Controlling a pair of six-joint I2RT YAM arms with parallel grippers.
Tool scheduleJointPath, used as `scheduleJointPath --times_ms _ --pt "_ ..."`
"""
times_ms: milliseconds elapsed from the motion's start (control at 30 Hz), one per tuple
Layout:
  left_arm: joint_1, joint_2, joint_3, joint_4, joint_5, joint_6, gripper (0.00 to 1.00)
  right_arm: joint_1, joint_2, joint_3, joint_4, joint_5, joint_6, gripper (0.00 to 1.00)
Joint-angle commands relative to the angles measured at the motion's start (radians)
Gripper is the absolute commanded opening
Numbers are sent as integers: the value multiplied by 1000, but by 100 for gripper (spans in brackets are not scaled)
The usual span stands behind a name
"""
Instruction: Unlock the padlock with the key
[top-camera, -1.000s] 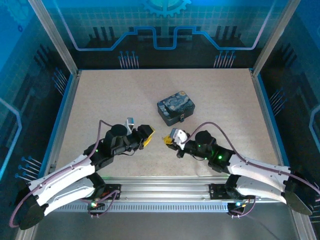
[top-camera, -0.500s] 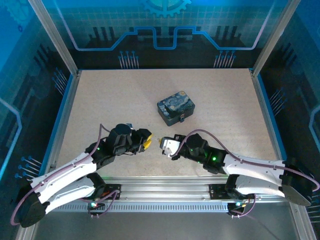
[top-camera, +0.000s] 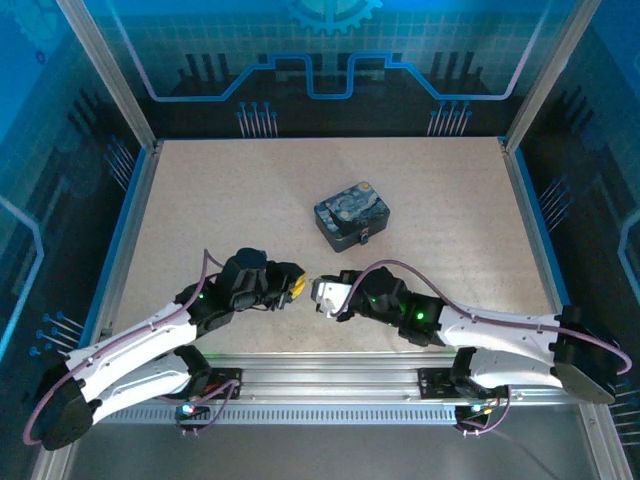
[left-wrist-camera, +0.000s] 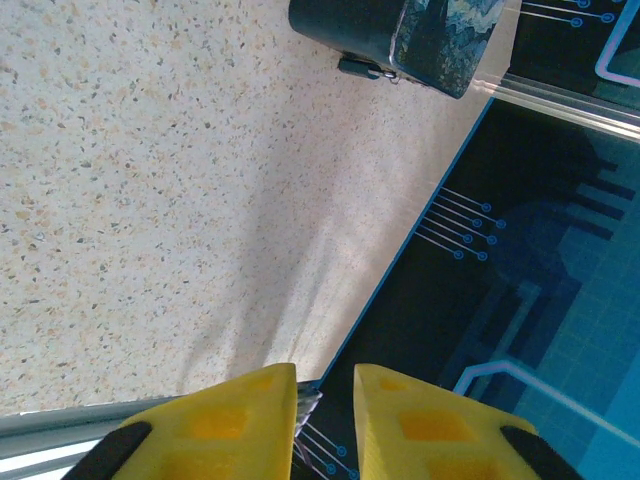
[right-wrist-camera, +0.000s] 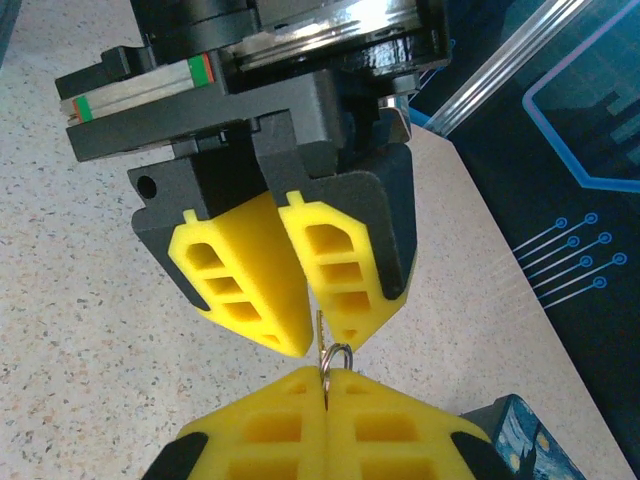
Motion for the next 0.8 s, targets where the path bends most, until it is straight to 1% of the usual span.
scheduleJointPath --times_ms 0,267,367,500,600,767 --pt "-7 2 9 15 15 -11 21 14 14 36 2 18 -10 1" --pt "-7 2 -3 27 16 -17 11 17 40 49 2 26 -6 2" --pt "-7 1 -4 30 16 -16 9 16 44 50 0 29 -5 2" --pt "-8 0 -5 30 16 -15 9 16 52 55 -2 31 -3 2" --pt "-8 0 -5 31 14 -15 14 18 56 58 -1 31 -2 2" --pt "-9 0 -5 33 14 -15 14 17 60 60 1 26 -4 2"
